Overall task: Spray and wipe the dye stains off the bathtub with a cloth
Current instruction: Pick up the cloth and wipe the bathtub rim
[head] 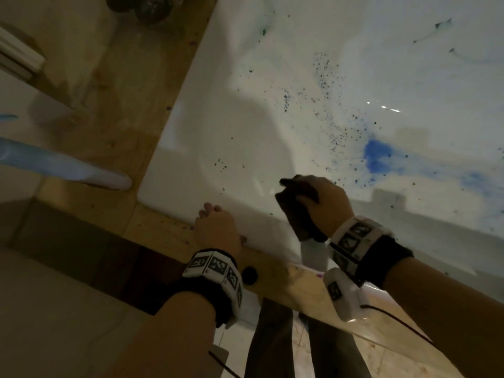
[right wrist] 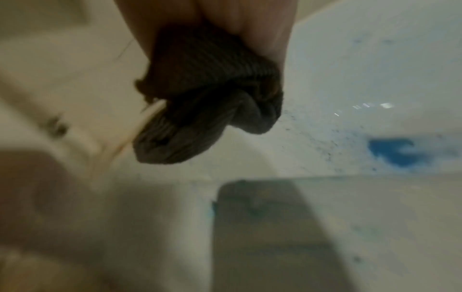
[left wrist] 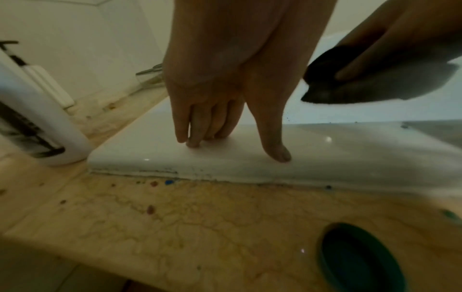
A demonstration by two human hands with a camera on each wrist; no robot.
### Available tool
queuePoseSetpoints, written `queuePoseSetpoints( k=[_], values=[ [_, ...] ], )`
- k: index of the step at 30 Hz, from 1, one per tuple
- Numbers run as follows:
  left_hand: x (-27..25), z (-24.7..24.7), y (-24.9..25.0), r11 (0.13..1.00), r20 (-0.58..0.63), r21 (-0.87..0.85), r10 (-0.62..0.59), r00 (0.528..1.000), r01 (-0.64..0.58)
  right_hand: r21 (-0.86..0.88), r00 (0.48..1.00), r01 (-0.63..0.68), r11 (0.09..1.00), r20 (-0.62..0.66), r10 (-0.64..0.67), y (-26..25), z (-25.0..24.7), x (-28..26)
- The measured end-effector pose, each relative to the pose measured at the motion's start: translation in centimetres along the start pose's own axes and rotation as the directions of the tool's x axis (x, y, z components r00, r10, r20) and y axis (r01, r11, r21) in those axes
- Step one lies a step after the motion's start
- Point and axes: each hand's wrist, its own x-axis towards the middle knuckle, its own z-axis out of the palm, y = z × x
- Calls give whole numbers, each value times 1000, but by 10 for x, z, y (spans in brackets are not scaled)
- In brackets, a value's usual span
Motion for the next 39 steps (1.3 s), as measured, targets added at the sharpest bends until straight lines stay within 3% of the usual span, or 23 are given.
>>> queuePoseSetpoints(
  k=[2, 5, 7, 8, 12, 15, 16, 17, 18, 19, 21, 23, 25, 26, 27, 29, 32, 33, 34, 35, 36, 37, 39],
  values=[
    [-1, -6, 3, 999, 0, -35, -4, 1000, 4, -4, 998, 41, 999, -50, -41, 3, -3, -8],
    [-5, -6, 4, 999, 8, -42, -5, 1000, 6, -292, 950, 276, 916, 230, -212, -4, 21, -42],
    [-6, -4, 4, 1000, -20, -19, -14, 1000, 13, -494, 911, 344, 799, 381, -157, 0, 43, -62],
    [-6, -5, 5, 1000, -32, -14, -20, 999, 19, -520, 914, 342, 783, 376, -149, 5, 51, -66],
    [-6, -7, 6, 1000, -35, -7, -12, 999, 12, -485, 914, 392, 782, 306, -267, 19, 53, -57],
    [-8, -8, 8, 1000, -36, 9, -9, 999, 9, -386, 890, 415, 824, 360, -279, 15, 43, -47],
    [-9, -8, 8, 1000, -27, 12, -10, 1000, 11, -291, 906, 343, 893, 352, -233, 16, 38, -40],
    [-10, -10, 9, 1000, -16, 9, -8, 1000, 8, -134, 945, 149, 980, 312, -101, 14, 27, -31],
    [-11, -12, 10, 1000, -9, 8, -4, 1000, 4, 74, 949, -111, 991, 305, 84, 9, 12, -23],
    [-13, -13, 11, 1000, -5, 13, 1, 1000, -1, 248, 931, -306, 919, 281, 234, 10, 0, -16],
    [-13, -14, 11, 999, -12, 32, 14, 1000, -13, 423, 935, -353, 834, 129, 330, 14, -24, -10],
    [-11, -13, 10, 999, -25, 38, 21, 999, -20, 351, 971, -232, 907, 133, 197, 12, -34, -22],
    [-12, -10, 8, 1000, -15, 23, 12, 1000, -12, -27, 956, 47, 999, 290, -37, 17, -14, -46],
    [-13, -8, 7, 1000, -8, 7, 4, 1000, -4, -237, 923, 199, 951, 372, -101, 20, 2, -60],
    [-11, -5, 6, 1000, -2, -10, -2, 1000, 2, -432, 910, 323, 842, 387, -150, 27, 18, -71],
    [-7, 0, 3, 998, 4, -60, -16, 1000, 16, -493, 896, 357, 794, 419, -143, 35, 30, -78],
    [0, 1, 2, 994, -1, -104, -32, 999, 32, -414, 884, 409, 813, 400, -241, 36, 27, -62],
    [0, 2, 1, 994, 13, -104, -35, 999, 37, -355, 882, 382, 853, 416, -222, 36, 24, -57],
    [-1, 3, 0, 995, 18, -97, -35, 999, 37, -272, 905, 261, 926, 402, -137, 34, 19, -53],
    [-1, 5, 1, 996, 8, -83, -31, 999, 31, -142, 928, 51, 989, 372, 5, 30, 9, -44],
    [-1, 5, 1, 998, -8, -66, -26, 1000, 25, 49, 937, -170, 984, 316, 146, 27, -2, -36],
    [-1, 5, 1, 999, -17, -48, -22, 1000, 21, 258, 932, -327, 909, 247, 265, 27, -14, -29],
    [-2, 4, 2, 999, -49, -32, -7, 999, 5, 411, 940, -338, 847, 102, 325, 32, -36, -24]
  ],
)
